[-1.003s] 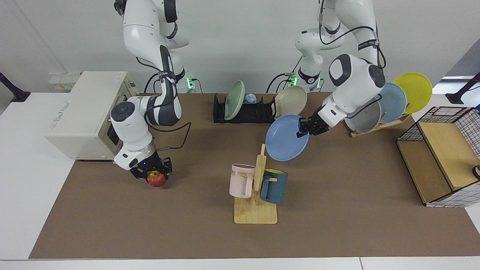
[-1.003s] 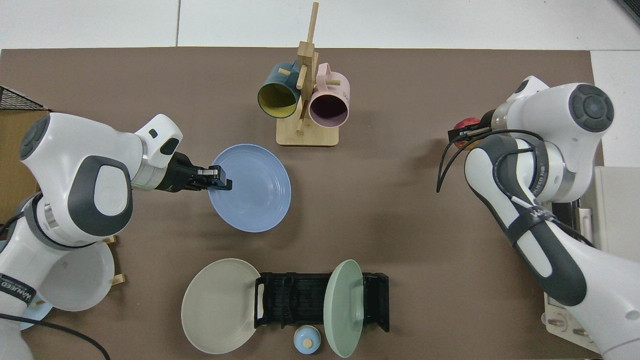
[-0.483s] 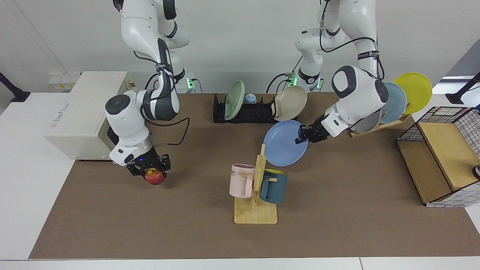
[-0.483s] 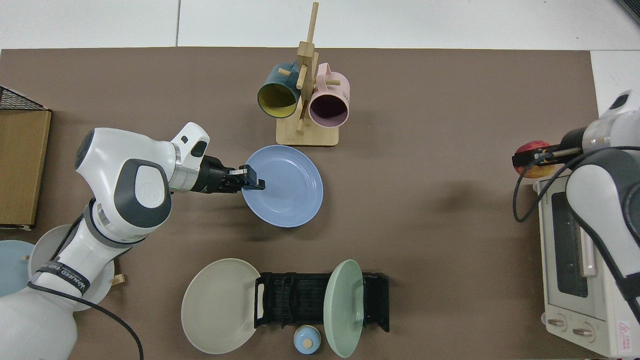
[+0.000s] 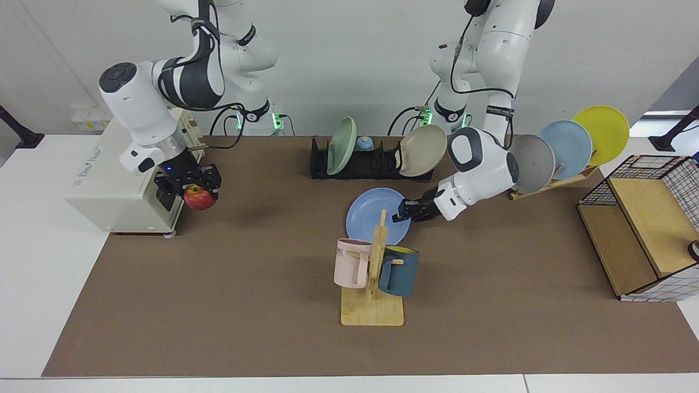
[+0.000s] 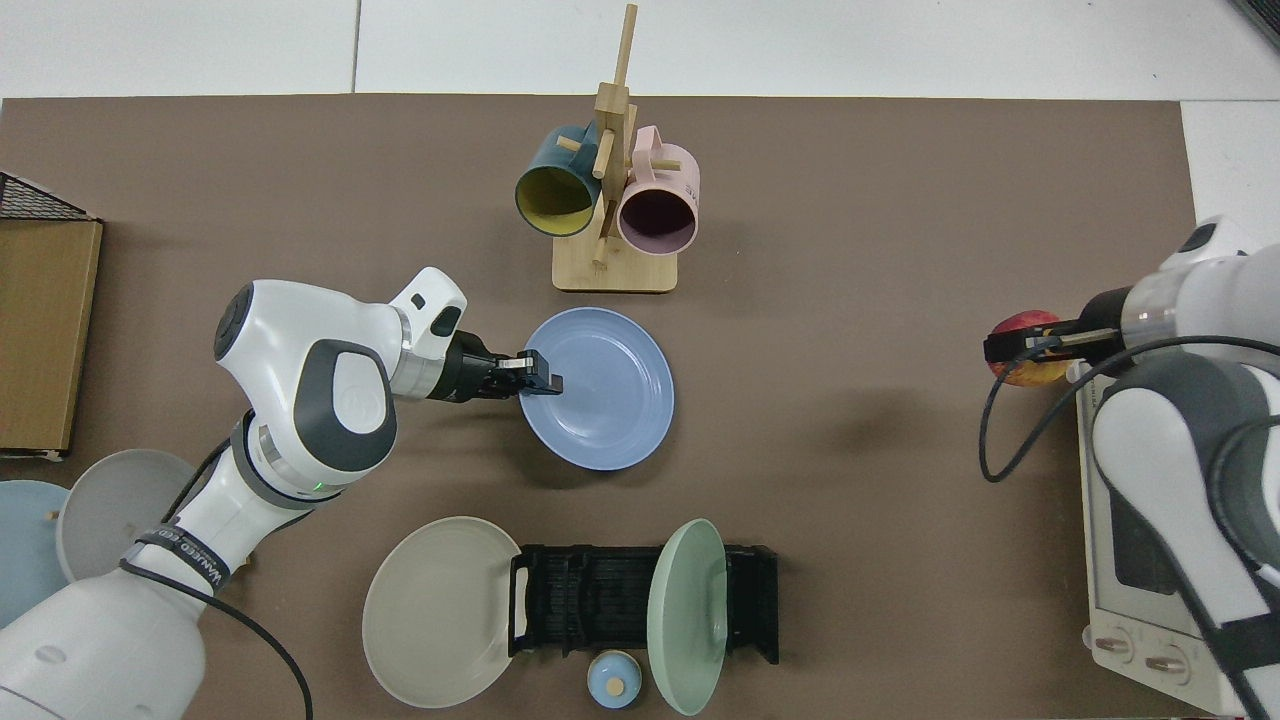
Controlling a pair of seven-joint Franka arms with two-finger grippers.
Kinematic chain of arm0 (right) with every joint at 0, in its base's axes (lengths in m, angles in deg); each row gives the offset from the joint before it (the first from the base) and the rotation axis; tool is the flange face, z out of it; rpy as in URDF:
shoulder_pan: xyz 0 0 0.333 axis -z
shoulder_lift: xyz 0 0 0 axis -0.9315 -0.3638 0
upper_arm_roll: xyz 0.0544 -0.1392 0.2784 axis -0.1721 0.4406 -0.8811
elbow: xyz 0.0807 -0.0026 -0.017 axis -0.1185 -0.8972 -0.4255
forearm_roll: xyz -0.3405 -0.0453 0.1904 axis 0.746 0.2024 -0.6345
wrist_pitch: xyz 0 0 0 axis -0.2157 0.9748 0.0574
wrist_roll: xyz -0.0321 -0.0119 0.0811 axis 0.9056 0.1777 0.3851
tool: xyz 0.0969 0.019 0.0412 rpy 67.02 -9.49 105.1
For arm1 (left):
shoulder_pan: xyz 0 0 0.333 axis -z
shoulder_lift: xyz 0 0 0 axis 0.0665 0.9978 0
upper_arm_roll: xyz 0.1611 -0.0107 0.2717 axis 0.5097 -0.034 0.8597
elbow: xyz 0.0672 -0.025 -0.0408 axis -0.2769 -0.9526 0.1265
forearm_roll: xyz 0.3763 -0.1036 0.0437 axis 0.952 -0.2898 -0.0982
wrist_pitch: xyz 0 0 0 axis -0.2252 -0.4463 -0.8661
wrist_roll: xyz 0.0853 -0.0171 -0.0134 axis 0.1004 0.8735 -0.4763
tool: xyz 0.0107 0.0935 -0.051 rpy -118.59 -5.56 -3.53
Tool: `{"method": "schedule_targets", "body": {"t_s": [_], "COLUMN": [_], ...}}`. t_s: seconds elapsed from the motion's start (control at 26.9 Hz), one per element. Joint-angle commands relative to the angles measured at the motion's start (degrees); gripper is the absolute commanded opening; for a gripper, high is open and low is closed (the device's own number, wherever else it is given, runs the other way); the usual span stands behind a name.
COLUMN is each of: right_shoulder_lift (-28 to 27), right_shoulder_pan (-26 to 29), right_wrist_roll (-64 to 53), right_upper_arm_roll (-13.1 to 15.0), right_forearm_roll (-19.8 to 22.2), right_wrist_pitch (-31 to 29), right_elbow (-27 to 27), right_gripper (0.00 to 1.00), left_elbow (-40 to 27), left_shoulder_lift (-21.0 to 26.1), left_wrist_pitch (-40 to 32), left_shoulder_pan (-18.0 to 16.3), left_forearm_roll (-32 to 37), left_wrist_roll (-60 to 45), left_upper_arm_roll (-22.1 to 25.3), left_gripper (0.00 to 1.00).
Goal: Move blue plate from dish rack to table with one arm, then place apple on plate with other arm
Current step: 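Lower the blue plate onto the table while the right gripper carries the apple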
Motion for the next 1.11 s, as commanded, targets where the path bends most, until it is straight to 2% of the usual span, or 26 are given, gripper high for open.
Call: {"method": "schedule_targets", "body": {"t_s": [0.0,0.04,0.11,0.26,0.33,0.56,0.67,0.85,1.08], "right_shoulder_lift": [1.4,1.4,1.4,1.4,1.3,1.0,0.7,-0.3,-2.5], "right_shoulder_pan": [-8.1,-10.0,-12.7,-16.7,-17.7,-20.4,-22.9,-25.6,-27.6], "right_wrist_roll": [13.3,15.9,20.2,26.4,28.4,33.8,37.0,39.7,40.1], "right_upper_arm_roll": [-0.1,-0.1,-0.2,-0.2,-0.3,-0.3,-0.5,-0.5,-0.5], "right_forearm_roll": [4.6,5.7,7.4,7.8,7.8,7.8,7.5,6.6,6.5], "right_wrist_pitch": [-1.0,-1.1,-1.2,-1.5,-1.9,-3.4,-3.8,-5.6,-8.4], "right_elbow": [-1.2,-1.1,-1.1,-1.2,-1.3,-1.6,-1.7,-2.2,-2.0], "right_gripper": [0.00,0.00,0.00,0.00,0.00,0.00,0.00,0.00,0.00], "left_elbow": [-1.4,-1.4,-1.3,-1.0,-0.7,1.2,2.0,3.9,10.3], "left_shoulder_lift": [-0.6,-0.6,-0.7,-0.8,-1.0,-1.3,-1.8,-4.4,-4.9], "left_wrist_pitch": [2.1,2.1,2.2,2.2,2.2,1.8,0.8,-5.4,-15.5], "left_shoulder_pan": [1.5,1.6,2.0,2.1,2.1,2.1,2.0,1.5,1.1], "left_forearm_roll": [3.5,4.5,5.4,6.6,8.4,20.9,24.5,29.8,39.3], "left_wrist_roll": [1.0,0.7,0.2,-0.8,-2.4,-11.1,-12.2,-13.0,-16.4], "left_upper_arm_roll": [0.2,0.1,0.0,0.0,0.0,-0.2,-0.3,0.3,1.5], "left_gripper": [0.14,0.19,0.21,0.32,0.33,0.39,0.41,0.42,0.45]}}
